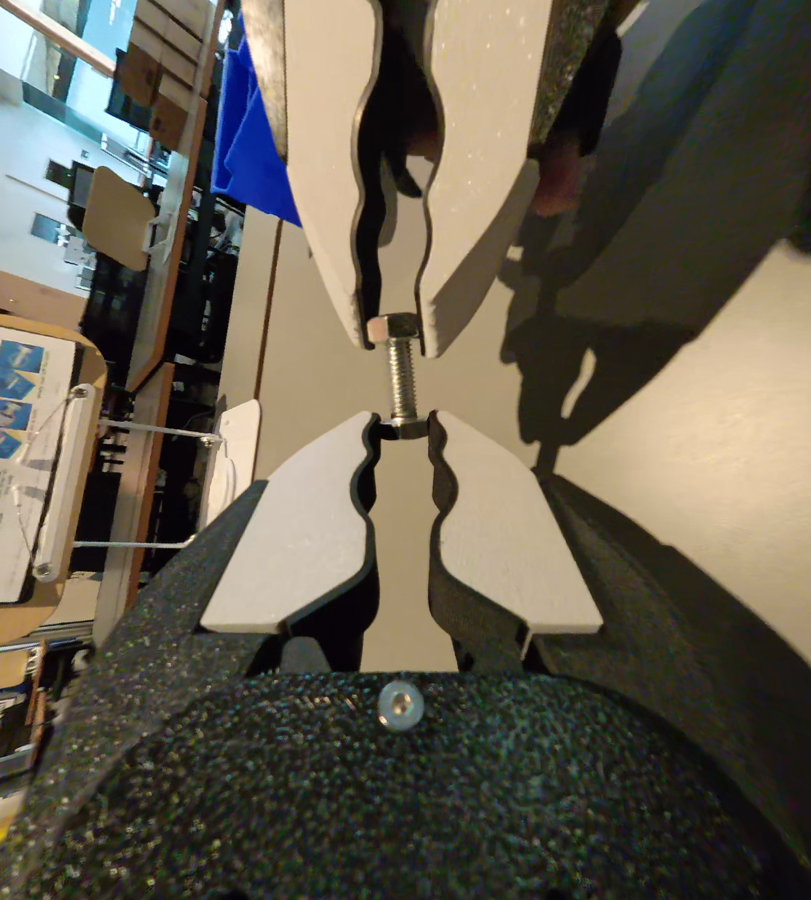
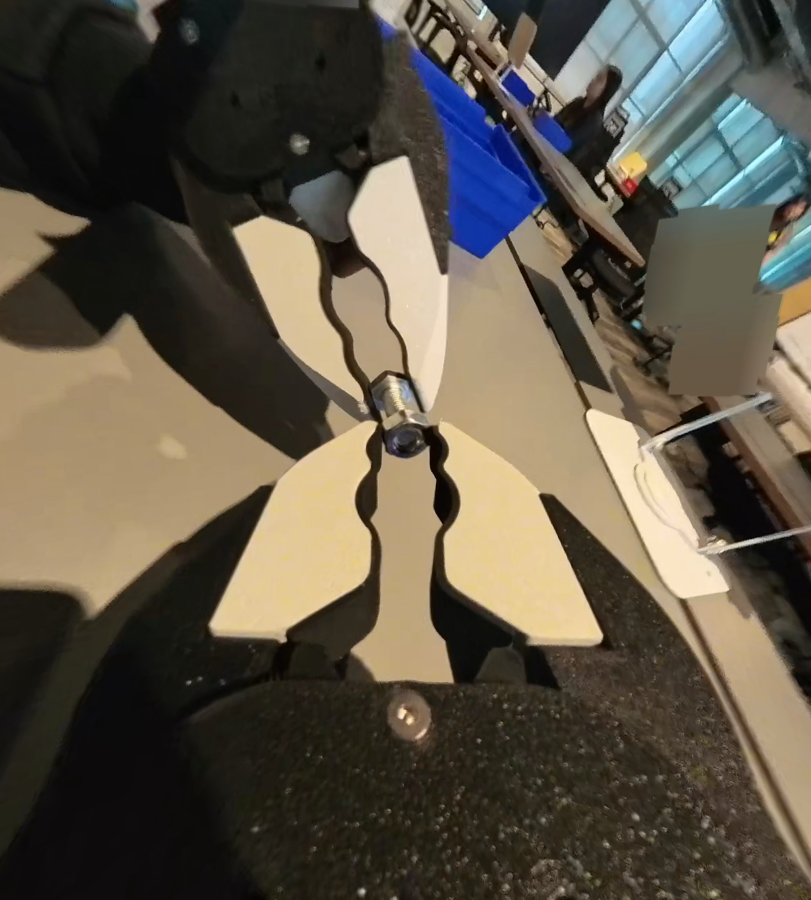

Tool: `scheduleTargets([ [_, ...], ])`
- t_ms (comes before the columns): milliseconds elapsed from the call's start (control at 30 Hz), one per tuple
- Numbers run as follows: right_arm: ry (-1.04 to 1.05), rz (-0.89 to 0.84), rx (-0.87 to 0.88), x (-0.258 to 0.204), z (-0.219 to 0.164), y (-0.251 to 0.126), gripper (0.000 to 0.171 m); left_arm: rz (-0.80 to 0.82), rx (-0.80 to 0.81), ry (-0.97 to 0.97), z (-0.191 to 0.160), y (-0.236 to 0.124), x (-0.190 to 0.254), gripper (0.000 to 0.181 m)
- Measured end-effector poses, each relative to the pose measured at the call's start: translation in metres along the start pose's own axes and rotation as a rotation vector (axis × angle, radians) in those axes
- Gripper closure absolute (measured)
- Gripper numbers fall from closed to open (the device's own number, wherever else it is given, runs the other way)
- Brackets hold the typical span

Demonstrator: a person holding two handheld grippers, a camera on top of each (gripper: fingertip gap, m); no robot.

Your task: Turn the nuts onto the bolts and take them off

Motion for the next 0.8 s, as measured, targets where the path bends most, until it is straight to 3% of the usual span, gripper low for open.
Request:
scheduleTargets([
  [100,0.233,-0.068,-0.002,0.007,0.0,0.004,0.153,0.082,-0.067,0.084,-0.001,0.0,-0.005,0.162],
  [200,0.638,-0.137,0.072,0.014,-0.006,0.007,0.153,0.159,-0.159,0.197,-0.001,0.001,-0.009,0.163],
  [267,0.861,-0.138,0.175,0.019,-0.011,0.006,0.153,0.174,-0.157,0.181,0.0,0.001,-0.01,0.163],
  [333,0.947,-0.117,0.264,0.023,-0.013,0.004,0.151,0.157,-0.138,0.111,-0.002,0.003,-0.01,0.163],
  [467,0.687,-0.136,0.224,0.029,-0.01,-0.005,0.138,0.117,-0.075,0.005,-0.003,0.002,-0.008,0.163],
  [633,0.259,-0.086,0.1,0.016,0.001,-0.009,0.136,0.06,-0.011,-0.083,-0.005,0.001,-0.006,0.163],
  [800,0.139,-0.043,0.055,0.006,0.004,-0.004,0.136,0.033,0.018,-0.08,-0.002,-0.001,-0.004,0.162],
])
Point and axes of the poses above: each gripper's, where its closed fingertips meet, y out along the fingers, z out of its top, x = y × z across the jaws, the point moved 6 cm from there along -y, back along the fingers, and after that the axes turned 15 degrees about x, right-handed, at the moved point
